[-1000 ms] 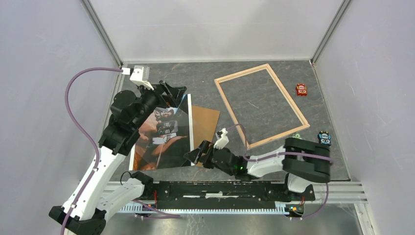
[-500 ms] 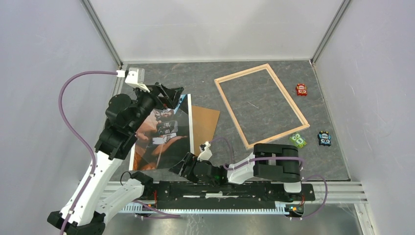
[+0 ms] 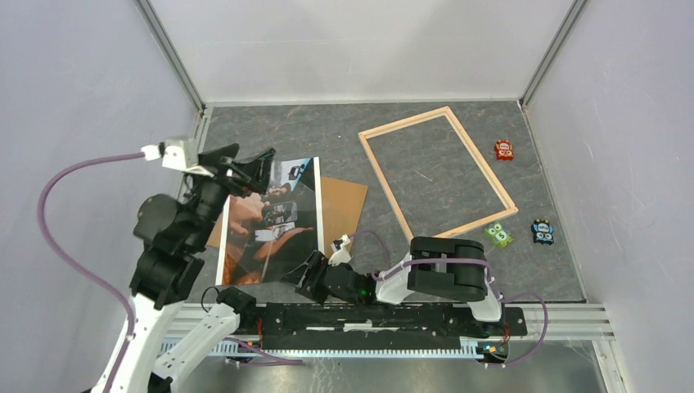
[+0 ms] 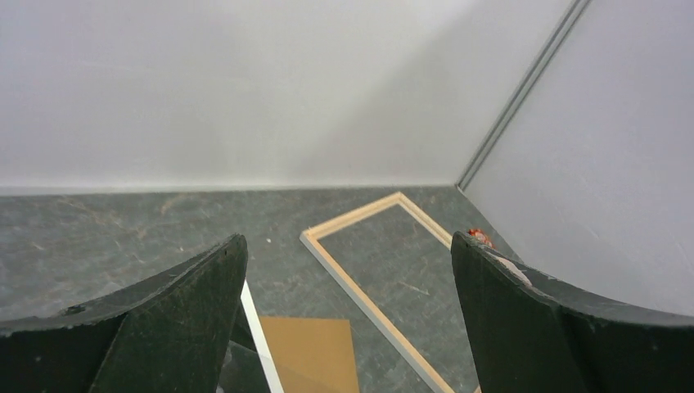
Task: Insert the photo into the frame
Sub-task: Pick up the photo frame item at the center of the board.
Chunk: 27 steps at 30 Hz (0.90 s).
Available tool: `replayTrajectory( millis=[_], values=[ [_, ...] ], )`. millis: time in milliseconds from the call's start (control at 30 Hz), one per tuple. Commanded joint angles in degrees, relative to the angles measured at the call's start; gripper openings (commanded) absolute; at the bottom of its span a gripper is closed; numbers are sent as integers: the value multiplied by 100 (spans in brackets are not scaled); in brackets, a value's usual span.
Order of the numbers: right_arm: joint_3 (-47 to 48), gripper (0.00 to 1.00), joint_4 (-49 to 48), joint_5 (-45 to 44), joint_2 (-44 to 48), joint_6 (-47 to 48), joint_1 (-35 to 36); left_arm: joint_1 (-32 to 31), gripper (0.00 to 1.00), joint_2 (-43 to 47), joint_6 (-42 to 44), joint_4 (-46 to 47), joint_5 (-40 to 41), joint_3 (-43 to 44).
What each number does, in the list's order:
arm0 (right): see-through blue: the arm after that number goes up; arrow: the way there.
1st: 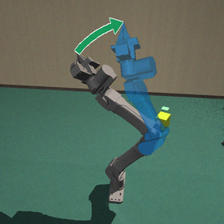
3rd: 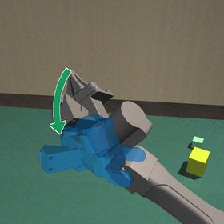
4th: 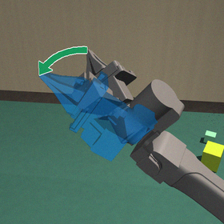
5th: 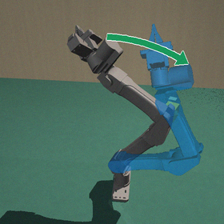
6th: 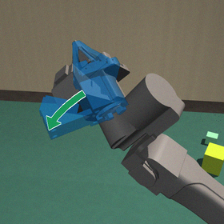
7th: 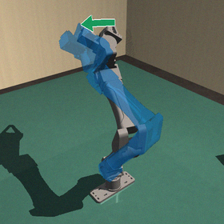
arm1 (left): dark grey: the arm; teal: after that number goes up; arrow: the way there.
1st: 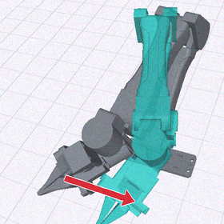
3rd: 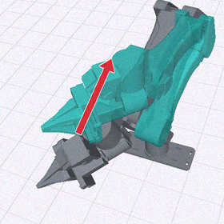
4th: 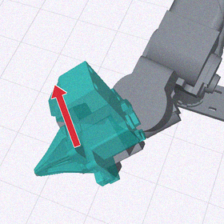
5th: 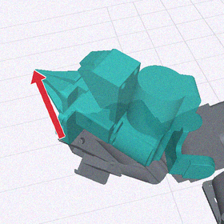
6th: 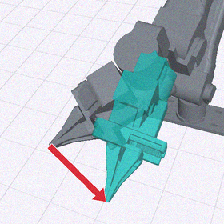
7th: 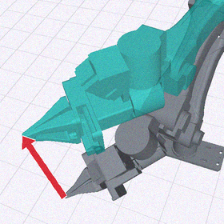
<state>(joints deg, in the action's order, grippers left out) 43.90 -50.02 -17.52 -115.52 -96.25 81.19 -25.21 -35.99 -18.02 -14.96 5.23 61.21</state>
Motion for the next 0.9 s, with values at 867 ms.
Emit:
replayTrajectory(
  millis=[867],
  values=[
    [-1156, 71, -310, -499, 717, 1116, -1082, -3, 100, -193, -1357, -1846, 1467, -1173]
  ],
)
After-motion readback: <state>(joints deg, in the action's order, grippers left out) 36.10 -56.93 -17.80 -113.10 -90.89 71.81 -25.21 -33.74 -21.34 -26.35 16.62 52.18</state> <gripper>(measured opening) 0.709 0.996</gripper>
